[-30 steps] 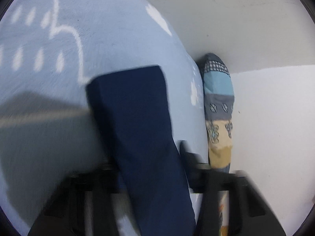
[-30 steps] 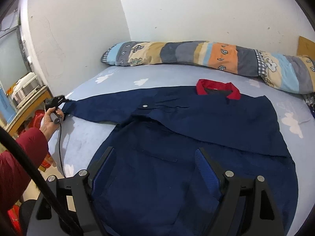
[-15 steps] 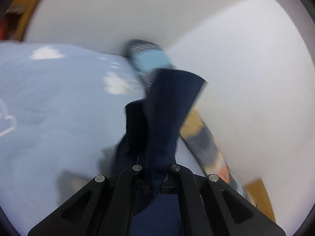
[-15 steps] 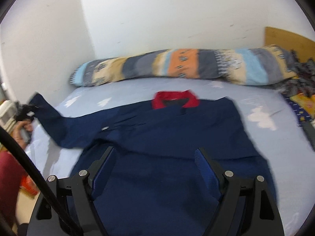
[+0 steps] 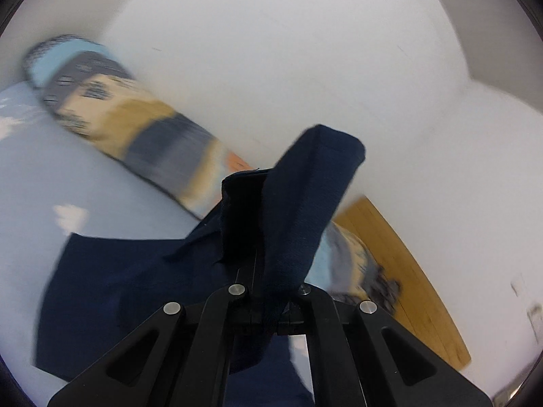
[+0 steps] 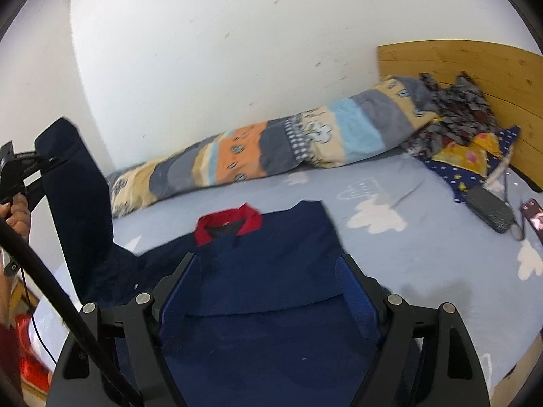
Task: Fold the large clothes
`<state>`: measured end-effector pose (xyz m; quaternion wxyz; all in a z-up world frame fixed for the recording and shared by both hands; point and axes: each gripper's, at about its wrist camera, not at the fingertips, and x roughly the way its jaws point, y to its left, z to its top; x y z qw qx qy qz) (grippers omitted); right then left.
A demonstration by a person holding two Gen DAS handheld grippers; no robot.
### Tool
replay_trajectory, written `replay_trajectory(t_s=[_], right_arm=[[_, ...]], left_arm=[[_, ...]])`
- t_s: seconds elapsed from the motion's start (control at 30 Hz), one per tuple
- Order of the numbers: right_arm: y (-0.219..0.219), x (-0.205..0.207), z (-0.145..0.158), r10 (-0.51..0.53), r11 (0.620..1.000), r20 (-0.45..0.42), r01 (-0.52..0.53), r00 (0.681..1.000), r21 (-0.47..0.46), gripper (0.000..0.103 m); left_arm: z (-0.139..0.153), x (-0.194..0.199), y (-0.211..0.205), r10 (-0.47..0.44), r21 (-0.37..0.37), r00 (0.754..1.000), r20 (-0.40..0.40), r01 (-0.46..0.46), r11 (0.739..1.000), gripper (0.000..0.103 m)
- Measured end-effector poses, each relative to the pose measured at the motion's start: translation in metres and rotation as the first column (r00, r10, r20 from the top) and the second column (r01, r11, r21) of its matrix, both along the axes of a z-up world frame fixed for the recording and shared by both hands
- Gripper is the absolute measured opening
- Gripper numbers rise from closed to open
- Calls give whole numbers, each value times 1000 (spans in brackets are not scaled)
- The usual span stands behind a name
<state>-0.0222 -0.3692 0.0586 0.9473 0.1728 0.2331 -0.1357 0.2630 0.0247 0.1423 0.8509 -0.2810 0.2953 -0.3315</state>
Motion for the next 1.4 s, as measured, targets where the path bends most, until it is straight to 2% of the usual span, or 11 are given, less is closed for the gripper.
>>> replay_trajectory(t_s=[0.27, 0.5, 0.57, 0.63, 0.7, 0.8, 0.9, 1.0, 1.1, 1.27, 1.4], right_arm=[[-44, -45, 18, -126, 992, 74, 124, 989, 24, 86], [-71, -68, 21, -174, 983, 87, 167, 981, 81, 86], [-72, -71, 22, -169, 983, 84, 162, 982, 83, 86], [-72, -72, 22, -168, 983, 85, 161, 982, 83, 86], [-70, -72, 23, -160, 985, 84, 153, 983, 84, 86], [-66, -70, 24, -150, 986, 86, 142, 985, 89, 86], [-62, -70, 25, -150, 987, 92, 143, 984, 78, 86], [-62, -68, 24, -155, 986, 88, 148, 984, 76, 86], [-65, -64, 20, -161, 984, 69, 155, 985, 91, 86], [-67, -60, 17, -164, 983, 50, 159, 985, 94, 86], [-63, -49, 11, -151, 986, 20, 149, 988, 80, 86]], left_arm=[[-39, -29, -183, -191, 25, 978, -79, 193, 981, 1], [-161, -67, -286, -209, 249, 962, -173, 248, 936, 2], [-206, -72, -304, -164, 385, 969, -185, 225, 895, 3], [-252, -75, -316, -101, 549, 978, -185, 188, 814, 20], [-281, -74, -320, -53, 663, 977, -207, 180, 727, 65], [-286, -96, -315, -136, 704, 978, -158, 208, 679, 67], [-252, -113, -300, -280, 625, 950, -140, 305, 719, 69], [-210, -116, -265, -296, 623, 955, -9, 237, 746, 90], [-197, -89, -215, -216, 636, 976, 39, 142, 759, 90], [-237, -29, -104, 28, 699, 999, -46, 12, 715, 90], [-291, 1, -26, 235, 794, 966, -109, -58, 606, 91]])
